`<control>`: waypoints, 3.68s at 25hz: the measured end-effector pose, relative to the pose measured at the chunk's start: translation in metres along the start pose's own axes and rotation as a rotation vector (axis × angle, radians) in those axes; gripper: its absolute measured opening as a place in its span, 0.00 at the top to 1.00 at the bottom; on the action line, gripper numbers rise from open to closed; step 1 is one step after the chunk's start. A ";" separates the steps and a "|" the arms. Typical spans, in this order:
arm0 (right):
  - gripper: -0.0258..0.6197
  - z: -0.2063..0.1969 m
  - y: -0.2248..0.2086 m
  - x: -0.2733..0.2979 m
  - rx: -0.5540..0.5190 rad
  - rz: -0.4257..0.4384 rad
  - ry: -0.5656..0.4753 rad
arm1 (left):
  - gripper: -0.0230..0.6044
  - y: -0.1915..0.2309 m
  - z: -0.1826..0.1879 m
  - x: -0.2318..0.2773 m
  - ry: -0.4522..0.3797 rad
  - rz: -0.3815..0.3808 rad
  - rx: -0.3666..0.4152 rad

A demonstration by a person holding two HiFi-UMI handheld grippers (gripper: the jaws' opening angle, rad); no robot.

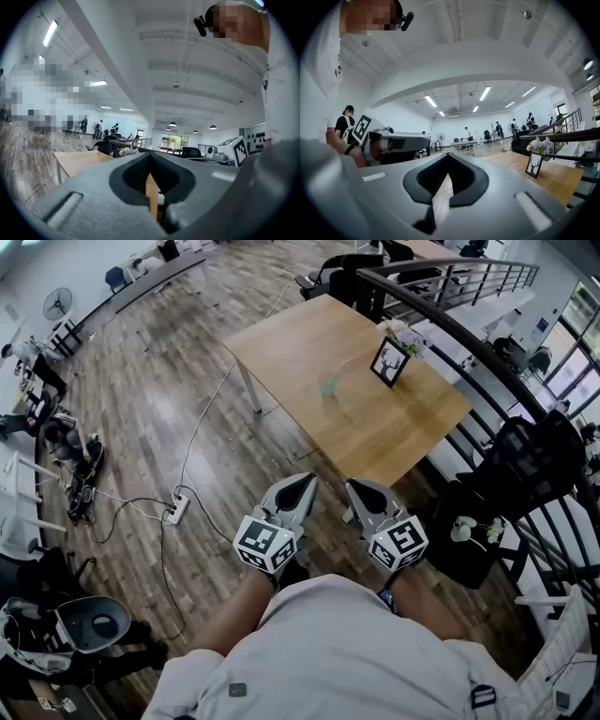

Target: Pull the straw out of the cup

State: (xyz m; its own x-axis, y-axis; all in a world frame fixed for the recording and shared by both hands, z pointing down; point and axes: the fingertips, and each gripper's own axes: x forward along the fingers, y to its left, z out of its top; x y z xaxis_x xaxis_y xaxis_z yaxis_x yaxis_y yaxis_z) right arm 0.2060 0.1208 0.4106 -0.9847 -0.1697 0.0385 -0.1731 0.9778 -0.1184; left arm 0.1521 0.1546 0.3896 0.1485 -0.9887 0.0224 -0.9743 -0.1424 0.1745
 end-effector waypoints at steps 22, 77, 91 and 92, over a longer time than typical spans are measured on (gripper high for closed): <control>0.95 0.004 0.001 0.200 0.000 -0.076 0.038 | 0.96 0.194 0.026 -0.002 0.029 -0.088 -0.018; 0.81 -0.096 -0.394 0.357 0.297 -0.429 0.230 | 0.96 0.379 -0.048 0.390 0.308 -0.363 -0.076; 0.76 -0.179 -0.447 0.379 0.405 -0.537 0.337 | 0.96 0.416 -0.107 0.423 0.411 -0.431 -0.097; 0.76 -0.184 -0.450 0.380 0.412 -0.543 0.340 | 0.96 0.419 -0.110 0.425 0.414 -0.431 -0.098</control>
State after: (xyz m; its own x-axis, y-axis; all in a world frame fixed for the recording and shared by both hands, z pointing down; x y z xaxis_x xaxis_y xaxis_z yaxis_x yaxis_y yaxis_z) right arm -0.0872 -0.3615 0.6613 -0.7111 -0.5013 0.4930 -0.6902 0.6312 -0.3539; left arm -0.1740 -0.3201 0.5803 0.5992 -0.7392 0.3075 -0.7944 -0.5015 0.3426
